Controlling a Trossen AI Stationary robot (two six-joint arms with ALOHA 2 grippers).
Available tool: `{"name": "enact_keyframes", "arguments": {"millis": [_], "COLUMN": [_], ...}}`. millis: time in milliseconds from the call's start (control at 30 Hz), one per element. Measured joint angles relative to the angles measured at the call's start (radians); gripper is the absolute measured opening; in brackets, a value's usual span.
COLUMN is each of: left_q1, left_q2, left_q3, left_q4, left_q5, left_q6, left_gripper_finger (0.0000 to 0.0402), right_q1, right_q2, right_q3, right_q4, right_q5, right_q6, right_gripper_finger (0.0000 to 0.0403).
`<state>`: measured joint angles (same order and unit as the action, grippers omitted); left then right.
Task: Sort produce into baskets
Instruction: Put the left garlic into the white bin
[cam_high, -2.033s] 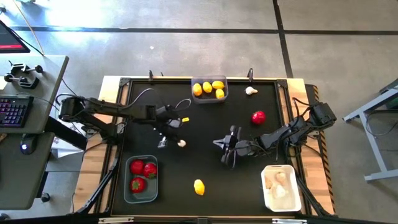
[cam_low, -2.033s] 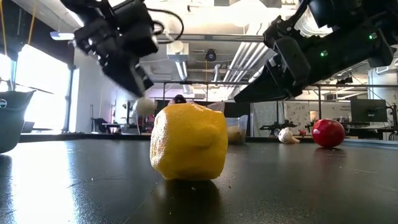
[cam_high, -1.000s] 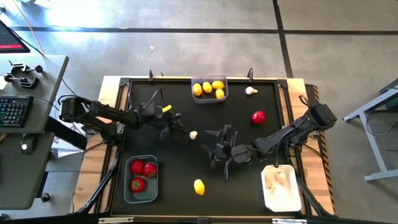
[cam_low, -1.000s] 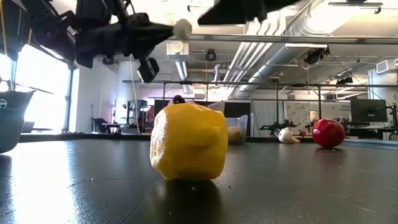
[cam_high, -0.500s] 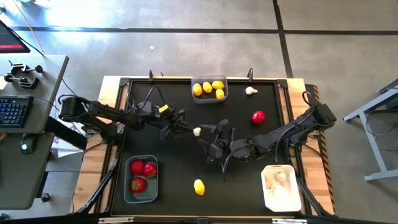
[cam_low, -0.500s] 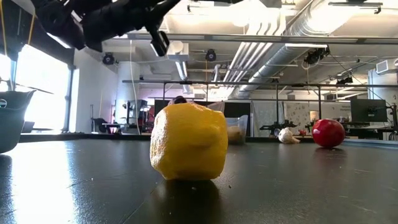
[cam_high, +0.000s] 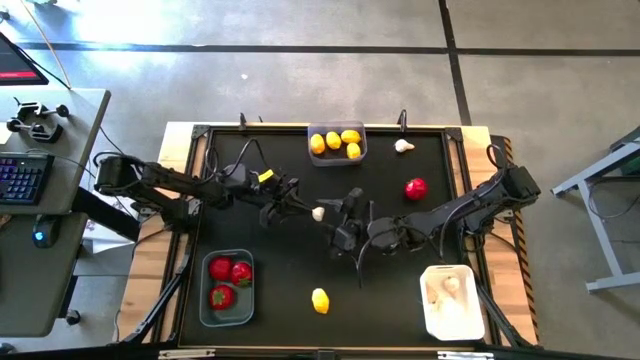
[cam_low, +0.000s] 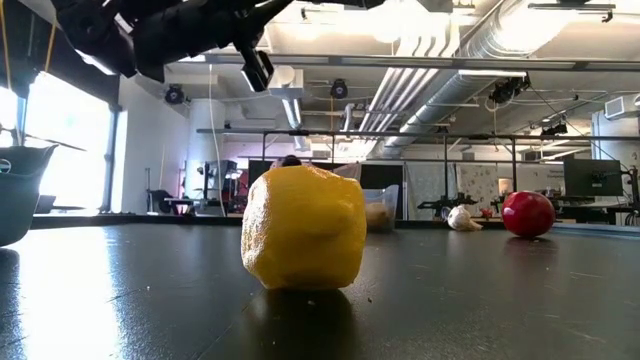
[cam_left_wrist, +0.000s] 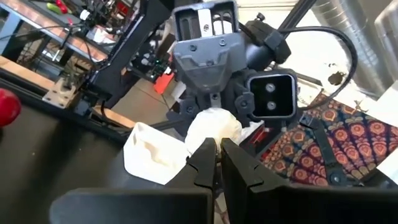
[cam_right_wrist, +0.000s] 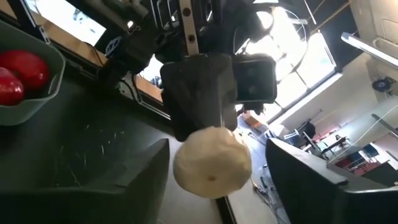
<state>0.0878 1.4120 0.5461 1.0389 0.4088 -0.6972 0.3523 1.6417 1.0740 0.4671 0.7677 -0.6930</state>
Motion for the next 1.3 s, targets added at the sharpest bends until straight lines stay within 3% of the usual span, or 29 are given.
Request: {"name": "enact_keyframes", "arguments": {"millis": [300,500,800,933,1067,1300], "left_q1": [-0.006,-0.006,-0.006,-0.006,-0.005,-0.006], "left_q2": [0.000,0.000,0.000,0.000,0.000,0.000], "left_q3": [0.000,0.000,0.000,0.000,0.000,0.000], "left_q4": [-0.002,-0.009,-0.050,-0.059,-0.085,-0.142], "left_q5": [-0.008,-0.028,-0.042,-0.098,-0.103,-0.096], "left_q6": [0.056,0.124,0.281,0.361,0.415,0.438], "left_gripper_finger": [0.0001,0.0027,0.0097,0.0123,0.0134,0.0136], "right_q1": [0.001,0.001,0.001,0.002,0.001,0.023], "right_q2": [0.000,0.000,-0.001,-0.001,-0.034,-0.181], "right_q3": [0.000,0.000,-0.001,-0.001,-0.001,-0.010], "right_q4": [0.000,-0.002,-0.007,-0.018,-0.099,-0.432], "right_q5": [0.000,0.007,0.020,0.067,0.105,0.095], "right_q6": [-0.004,0.010,0.066,0.105,0.217,0.565], "right_gripper_finger": [0.0182,0.0142,0.0132,0.0131,0.0131,0.0123]}}
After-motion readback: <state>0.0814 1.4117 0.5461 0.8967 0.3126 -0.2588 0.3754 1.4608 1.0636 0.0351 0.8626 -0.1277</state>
